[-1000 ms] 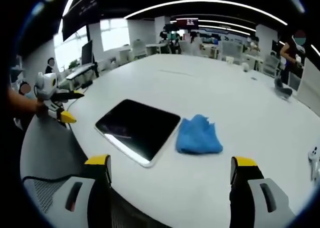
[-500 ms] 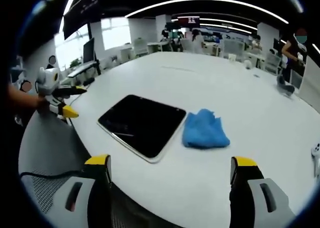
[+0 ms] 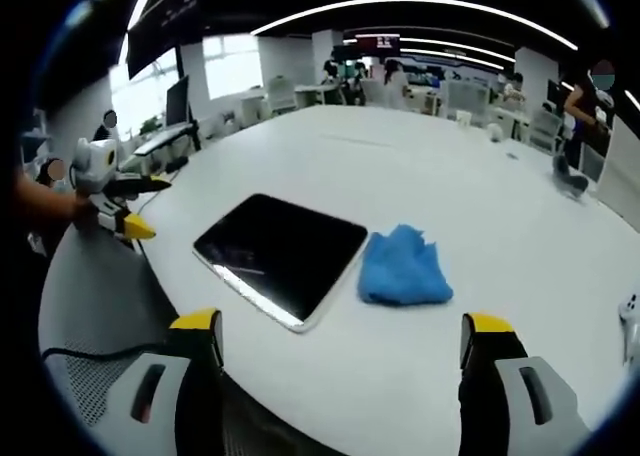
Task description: Wipe the mirror surface with the cleaning cloth until all visible marks leave the cleaned area.
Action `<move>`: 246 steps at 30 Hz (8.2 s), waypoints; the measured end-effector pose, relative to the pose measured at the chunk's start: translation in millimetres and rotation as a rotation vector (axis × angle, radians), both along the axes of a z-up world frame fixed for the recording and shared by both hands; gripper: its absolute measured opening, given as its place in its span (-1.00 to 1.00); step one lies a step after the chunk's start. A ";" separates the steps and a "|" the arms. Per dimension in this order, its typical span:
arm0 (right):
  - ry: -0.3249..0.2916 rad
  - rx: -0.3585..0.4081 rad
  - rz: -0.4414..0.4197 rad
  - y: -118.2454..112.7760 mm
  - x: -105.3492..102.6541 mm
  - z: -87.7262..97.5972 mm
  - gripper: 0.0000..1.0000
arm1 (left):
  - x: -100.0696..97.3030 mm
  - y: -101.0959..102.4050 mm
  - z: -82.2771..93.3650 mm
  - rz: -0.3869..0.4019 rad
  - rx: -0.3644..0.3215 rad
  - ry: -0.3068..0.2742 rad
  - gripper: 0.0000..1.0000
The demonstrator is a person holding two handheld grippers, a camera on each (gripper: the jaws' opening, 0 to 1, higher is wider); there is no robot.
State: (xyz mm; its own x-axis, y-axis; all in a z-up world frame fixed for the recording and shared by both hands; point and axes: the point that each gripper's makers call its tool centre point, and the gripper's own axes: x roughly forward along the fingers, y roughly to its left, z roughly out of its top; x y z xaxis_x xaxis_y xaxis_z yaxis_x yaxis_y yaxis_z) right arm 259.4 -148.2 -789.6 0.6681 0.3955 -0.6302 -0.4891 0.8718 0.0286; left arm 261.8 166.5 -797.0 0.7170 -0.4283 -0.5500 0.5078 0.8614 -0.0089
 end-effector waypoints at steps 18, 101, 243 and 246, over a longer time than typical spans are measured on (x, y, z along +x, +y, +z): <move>0.221 -0.051 0.116 -18.1 46.7 87.2 0.98 | -2.2 -1.4 -2.8 -0.005 0.000 0.016 0.99; 0.431 -0.112 -0.125 -19.7 124.8 -49.7 -0.90 | -2.6 -1.2 -9.2 -0.001 0.008 0.045 0.99; 0.547 -0.129 0.039 241.1 126.5 -59.6 -0.94 | -5.9 -11.2 -10.4 -0.064 0.007 0.043 0.99; 0.528 -0.160 0.070 241.2 122.7 -58.0 -0.95 | -4.4 -9.1 -8.7 -0.049 0.002 0.036 0.99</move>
